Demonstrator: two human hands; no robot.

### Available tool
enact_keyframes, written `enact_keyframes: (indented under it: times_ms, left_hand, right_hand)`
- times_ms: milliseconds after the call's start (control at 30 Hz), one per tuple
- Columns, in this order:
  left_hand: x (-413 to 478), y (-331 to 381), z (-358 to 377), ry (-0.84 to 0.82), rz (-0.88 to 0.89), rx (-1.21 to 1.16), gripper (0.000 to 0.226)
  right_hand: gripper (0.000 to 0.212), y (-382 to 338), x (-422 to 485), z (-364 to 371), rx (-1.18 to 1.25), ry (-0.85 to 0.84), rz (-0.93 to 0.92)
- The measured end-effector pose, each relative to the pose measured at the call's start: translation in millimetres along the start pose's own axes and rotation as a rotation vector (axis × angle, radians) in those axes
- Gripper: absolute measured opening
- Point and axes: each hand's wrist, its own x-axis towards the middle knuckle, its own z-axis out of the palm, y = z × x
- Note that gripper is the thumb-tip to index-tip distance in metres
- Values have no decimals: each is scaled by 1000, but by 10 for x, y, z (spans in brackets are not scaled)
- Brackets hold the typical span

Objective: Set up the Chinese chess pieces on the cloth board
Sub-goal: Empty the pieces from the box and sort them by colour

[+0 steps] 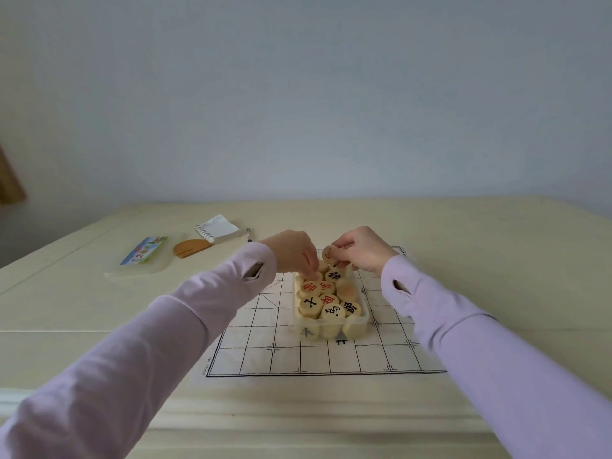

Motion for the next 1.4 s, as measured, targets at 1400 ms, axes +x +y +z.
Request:
enact_keyframes:
  times_ms: [1400]
  left_hand:
    - [-824, -956, -272, 34, -277, -3, 22]
  right_hand:
    - [26, -1158, -264, 777, 300, -224, 62]
